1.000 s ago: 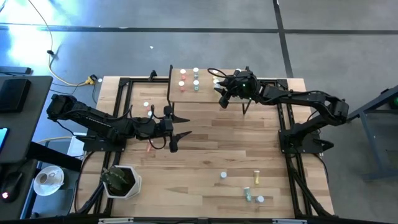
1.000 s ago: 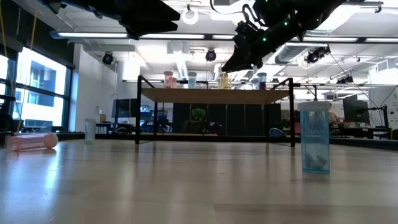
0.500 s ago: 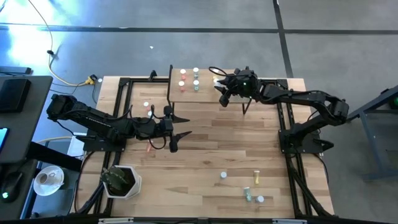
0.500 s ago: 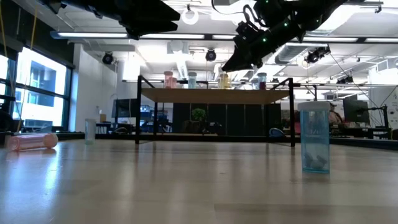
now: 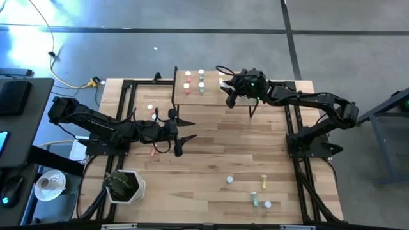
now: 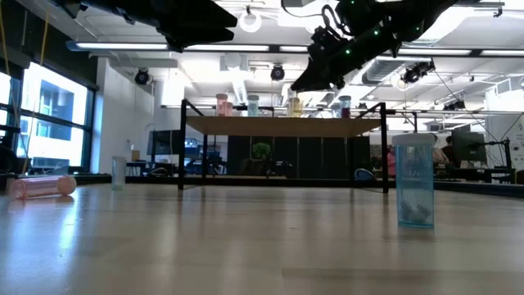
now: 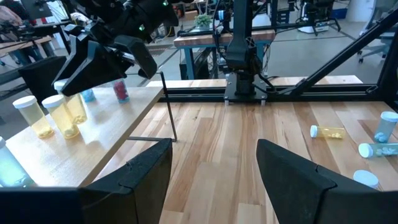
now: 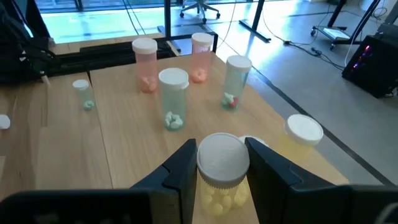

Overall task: Pick and place medicine bottles onto shelf by color
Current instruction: Put the yellow medicine bottle on the shelf

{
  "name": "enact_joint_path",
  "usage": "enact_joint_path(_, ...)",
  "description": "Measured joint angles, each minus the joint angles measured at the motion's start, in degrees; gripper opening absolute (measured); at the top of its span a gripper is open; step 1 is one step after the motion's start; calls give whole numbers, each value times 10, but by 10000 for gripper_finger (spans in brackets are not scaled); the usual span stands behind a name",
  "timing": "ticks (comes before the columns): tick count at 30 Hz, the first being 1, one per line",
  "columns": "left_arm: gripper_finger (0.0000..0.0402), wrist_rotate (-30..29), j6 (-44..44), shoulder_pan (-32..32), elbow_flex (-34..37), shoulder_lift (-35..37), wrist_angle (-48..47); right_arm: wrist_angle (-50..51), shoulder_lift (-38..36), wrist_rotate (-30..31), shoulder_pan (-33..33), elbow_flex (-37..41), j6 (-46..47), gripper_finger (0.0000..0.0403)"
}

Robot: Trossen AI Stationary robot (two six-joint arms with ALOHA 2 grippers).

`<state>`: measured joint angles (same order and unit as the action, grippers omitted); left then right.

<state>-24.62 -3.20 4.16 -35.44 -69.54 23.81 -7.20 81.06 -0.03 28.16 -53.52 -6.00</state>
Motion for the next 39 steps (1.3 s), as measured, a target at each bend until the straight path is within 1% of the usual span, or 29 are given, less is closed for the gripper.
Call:
enact_joint_path(6, 225, 0, 0, 0, 0, 0, 0, -8, 0, 0, 0, 0, 1, 103)
enact_joint_path(9, 225, 0, 1, 0, 0, 0, 0, -7, 0, -7, 0, 0, 20, 103)
enact_joint_path(14, 225, 0, 1, 0, 0, 0, 0, -7, 0, -19, -17, 0, 31, 103)
enact_joint_path(20, 225, 0, 0, 0, 0, 0, 0, -7, 0, 10, -30, 0, 30, 103)
enact_joint_path(30, 225, 0, 2, 0, 0, 0, 0, 39, 0, 11, -36, 0, 45, 103)
enact_joint_path(34, 225, 0, 10, 0, 0, 0, 0, 3, 0, 40, -56, 0, 28, 103)
enact_joint_path(39, 225, 0, 11, 0, 0, 0, 0, -23, -10, 45, -76, 0, 0, 103)
